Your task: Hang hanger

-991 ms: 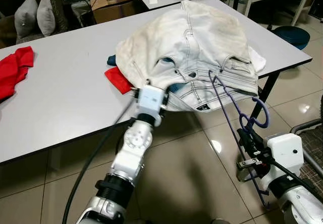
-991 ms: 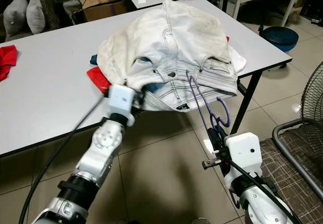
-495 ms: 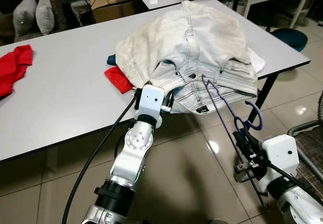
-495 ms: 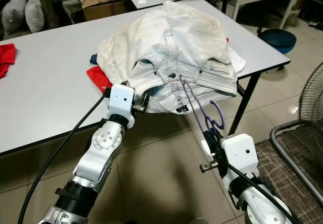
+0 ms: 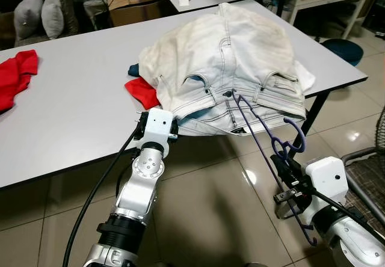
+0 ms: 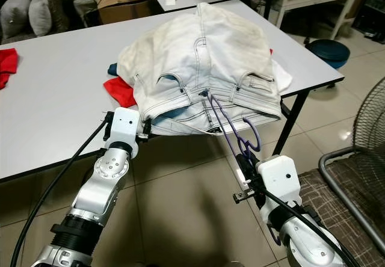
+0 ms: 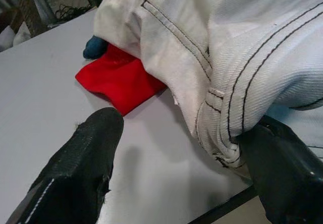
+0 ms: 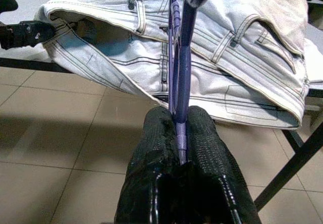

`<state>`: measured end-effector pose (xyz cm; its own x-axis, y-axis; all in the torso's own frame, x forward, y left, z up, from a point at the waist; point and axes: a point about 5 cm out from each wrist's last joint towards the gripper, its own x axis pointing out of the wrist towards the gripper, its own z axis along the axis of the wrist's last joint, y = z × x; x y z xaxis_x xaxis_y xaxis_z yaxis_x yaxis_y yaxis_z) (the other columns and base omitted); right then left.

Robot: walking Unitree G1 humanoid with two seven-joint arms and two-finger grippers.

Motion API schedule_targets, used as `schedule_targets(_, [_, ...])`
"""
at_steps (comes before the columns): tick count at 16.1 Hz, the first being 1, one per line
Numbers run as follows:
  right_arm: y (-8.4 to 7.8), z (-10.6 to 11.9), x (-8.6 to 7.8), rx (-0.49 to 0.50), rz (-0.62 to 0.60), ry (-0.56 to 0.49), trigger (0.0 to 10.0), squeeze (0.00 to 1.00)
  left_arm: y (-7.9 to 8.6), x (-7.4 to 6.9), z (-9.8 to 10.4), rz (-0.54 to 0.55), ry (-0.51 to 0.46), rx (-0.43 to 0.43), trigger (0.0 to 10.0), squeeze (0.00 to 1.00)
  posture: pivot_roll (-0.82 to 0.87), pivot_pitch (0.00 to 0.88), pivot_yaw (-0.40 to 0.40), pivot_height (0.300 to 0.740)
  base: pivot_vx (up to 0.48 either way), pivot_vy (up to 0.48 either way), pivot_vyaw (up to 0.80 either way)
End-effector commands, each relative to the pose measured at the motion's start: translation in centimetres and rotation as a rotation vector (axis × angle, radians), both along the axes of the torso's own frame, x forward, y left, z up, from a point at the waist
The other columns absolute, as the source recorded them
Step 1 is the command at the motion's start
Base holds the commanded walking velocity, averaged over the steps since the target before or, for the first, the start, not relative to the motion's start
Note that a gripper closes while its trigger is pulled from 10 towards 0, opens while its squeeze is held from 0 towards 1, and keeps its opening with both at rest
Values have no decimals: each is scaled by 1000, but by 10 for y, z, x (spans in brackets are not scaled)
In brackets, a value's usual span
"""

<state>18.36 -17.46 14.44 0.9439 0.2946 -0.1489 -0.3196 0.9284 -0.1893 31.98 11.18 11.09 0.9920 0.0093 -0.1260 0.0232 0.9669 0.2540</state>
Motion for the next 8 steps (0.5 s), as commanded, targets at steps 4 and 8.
schedule_targets(4, [10, -2, 7, 22, 47, -5, 10000, 0, 56, 21, 47, 240, -217, -35, 10000, 0, -115, 59, 69, 740, 0, 0, 0])
schedule_targets(8, [14, -4, 9, 29, 54, -4, 10000, 0, 2, 15, 42, -137, -155, -142, 10000, 0, -110, 64, 75, 740, 0, 0, 0])
